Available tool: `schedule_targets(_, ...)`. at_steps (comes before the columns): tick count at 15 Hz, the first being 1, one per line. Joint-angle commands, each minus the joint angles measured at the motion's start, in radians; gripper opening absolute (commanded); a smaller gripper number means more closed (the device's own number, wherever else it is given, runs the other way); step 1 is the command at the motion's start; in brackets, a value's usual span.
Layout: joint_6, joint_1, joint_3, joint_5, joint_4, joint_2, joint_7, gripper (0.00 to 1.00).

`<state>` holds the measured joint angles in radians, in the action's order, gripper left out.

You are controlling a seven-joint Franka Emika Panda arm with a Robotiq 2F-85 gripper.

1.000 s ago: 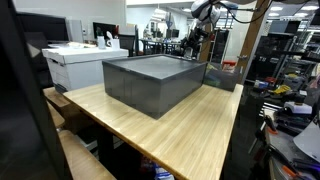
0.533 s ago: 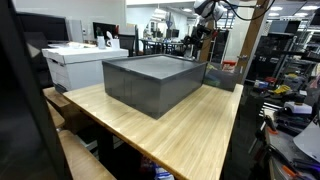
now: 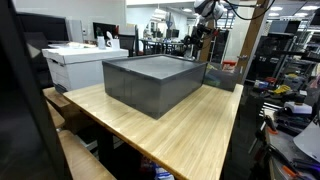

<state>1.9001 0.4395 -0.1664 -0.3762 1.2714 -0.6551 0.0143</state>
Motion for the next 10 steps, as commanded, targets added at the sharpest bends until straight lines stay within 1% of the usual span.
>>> schedule_targets(1,-0.068,0.004,0.013,0.015,-0.051,-0.028,-0.031,1.0)
schedule_targets(10,-0.159,0.023,0.02,0.006,-0.148,-0.108,-0.046,1.0)
